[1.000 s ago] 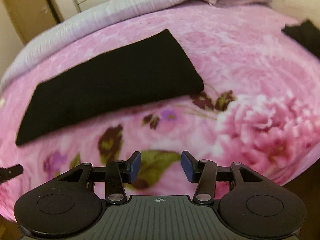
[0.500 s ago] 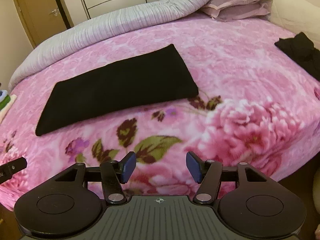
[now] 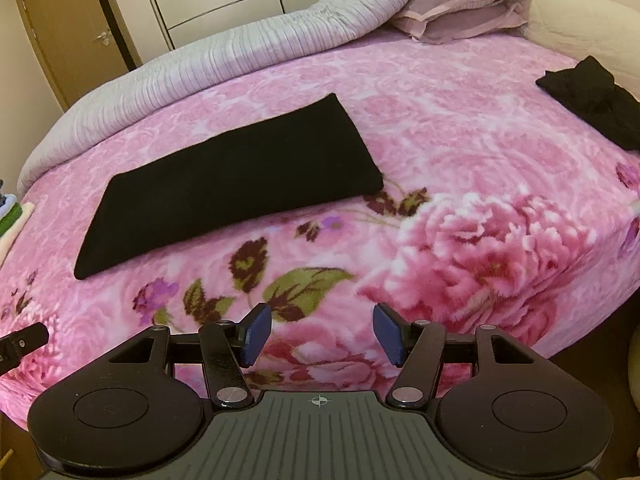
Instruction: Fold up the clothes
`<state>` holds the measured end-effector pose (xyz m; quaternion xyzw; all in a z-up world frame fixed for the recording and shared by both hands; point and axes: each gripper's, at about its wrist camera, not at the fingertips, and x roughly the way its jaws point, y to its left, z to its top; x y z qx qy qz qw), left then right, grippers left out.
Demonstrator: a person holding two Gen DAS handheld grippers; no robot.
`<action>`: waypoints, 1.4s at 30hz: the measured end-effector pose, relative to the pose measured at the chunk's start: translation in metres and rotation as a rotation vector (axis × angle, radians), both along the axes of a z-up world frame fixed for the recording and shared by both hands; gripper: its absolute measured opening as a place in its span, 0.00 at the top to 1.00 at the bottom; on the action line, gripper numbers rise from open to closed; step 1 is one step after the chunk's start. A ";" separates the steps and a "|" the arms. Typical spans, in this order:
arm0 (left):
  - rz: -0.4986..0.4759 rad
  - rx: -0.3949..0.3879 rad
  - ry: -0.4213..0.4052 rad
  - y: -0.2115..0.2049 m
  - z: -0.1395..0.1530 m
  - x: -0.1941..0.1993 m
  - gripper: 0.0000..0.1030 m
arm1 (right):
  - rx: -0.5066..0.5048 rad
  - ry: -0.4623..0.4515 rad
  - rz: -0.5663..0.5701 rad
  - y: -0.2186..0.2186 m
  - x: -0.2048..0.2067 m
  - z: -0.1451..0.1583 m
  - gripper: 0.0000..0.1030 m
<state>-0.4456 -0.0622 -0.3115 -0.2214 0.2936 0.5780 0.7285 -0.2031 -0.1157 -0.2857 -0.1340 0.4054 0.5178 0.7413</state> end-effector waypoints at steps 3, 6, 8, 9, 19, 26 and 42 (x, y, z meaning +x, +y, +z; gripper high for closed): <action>0.000 -0.014 -0.007 0.003 -0.005 0.000 0.63 | -0.015 -0.001 -0.003 0.003 0.001 -0.005 0.41; 0.000 -0.025 -0.013 0.007 -0.010 -0.001 0.63 | -0.029 -0.009 -0.005 0.007 0.001 -0.008 0.41; 0.001 -0.032 -0.016 0.010 -0.013 -0.002 0.63 | -0.034 -0.020 -0.004 0.009 0.001 -0.010 0.41; 0.003 -0.034 -0.018 0.011 -0.015 -0.002 0.63 | -0.036 -0.026 -0.004 0.010 0.001 -0.010 0.41; -0.006 -0.059 -0.131 0.028 -0.025 -0.010 0.63 | -0.047 -0.047 -0.003 0.021 0.006 -0.019 0.41; 0.097 -0.190 -0.649 0.069 -0.044 -0.064 0.57 | 0.175 0.355 -0.130 0.013 0.062 -0.032 0.40; 0.355 -0.300 -0.811 0.175 -0.104 -0.068 0.52 | 0.316 0.846 -0.490 0.075 0.134 -0.095 0.38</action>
